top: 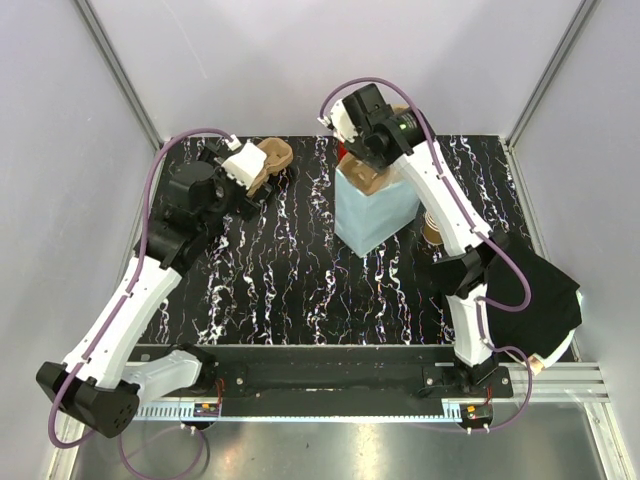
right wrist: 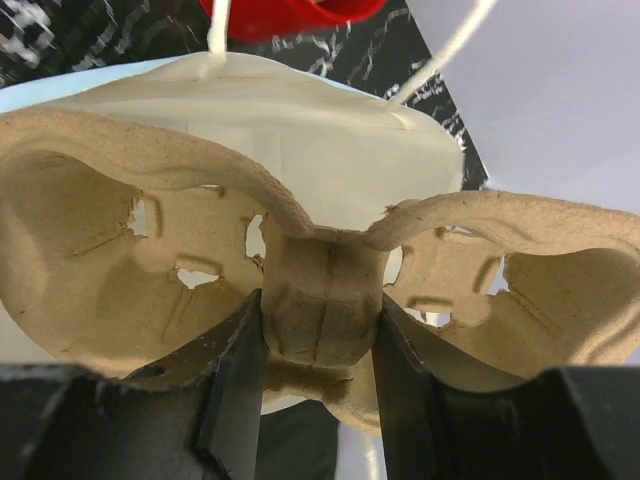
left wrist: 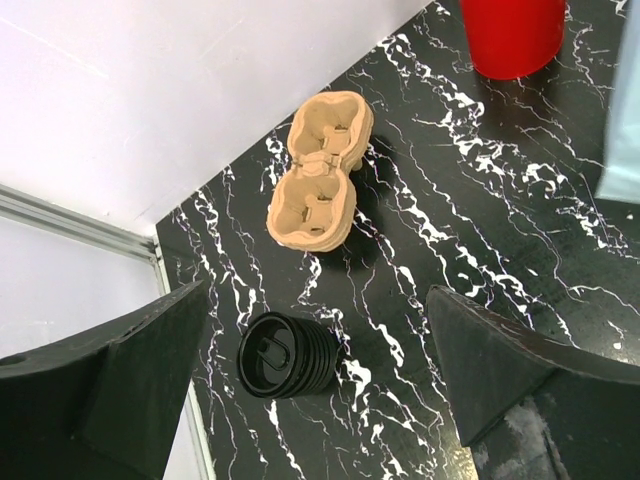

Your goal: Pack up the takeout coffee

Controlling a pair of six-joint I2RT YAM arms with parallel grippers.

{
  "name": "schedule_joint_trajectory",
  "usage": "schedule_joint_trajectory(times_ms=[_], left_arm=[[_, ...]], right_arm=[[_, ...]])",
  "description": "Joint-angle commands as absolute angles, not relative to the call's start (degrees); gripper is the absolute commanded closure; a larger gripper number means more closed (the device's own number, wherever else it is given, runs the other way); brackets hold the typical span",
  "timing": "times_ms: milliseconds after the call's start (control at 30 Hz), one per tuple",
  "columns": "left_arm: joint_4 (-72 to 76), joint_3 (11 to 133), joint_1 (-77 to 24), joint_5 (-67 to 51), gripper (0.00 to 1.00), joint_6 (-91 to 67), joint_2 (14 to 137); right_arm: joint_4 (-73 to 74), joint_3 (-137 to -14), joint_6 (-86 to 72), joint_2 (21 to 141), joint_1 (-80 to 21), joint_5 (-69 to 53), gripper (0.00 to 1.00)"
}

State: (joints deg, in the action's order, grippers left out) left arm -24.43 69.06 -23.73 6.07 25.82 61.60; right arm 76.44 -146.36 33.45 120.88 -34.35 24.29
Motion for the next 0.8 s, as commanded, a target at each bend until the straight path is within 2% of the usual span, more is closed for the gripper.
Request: schedule_joint_trajectory(times_ms=[0,333,767], left_arm=[[-23.6,68.7,-23.5,4.7,0.01,24.9,59.8],[-24.1,69.3,-23.5,4.2,0.01,24.6,59.5],[-23.5,69.3,-23.5,3.2,0.01,24.0,60.6]], right_arm=[[86.8,-148.9,27.6,120.6,-36.6,21.9,0.58],[88.6,-148.8,25.3,121.0,-38.5,18.2,0.57],[90.4,-147.7,25.5,121.8,-35.2,10.0,0.58]])
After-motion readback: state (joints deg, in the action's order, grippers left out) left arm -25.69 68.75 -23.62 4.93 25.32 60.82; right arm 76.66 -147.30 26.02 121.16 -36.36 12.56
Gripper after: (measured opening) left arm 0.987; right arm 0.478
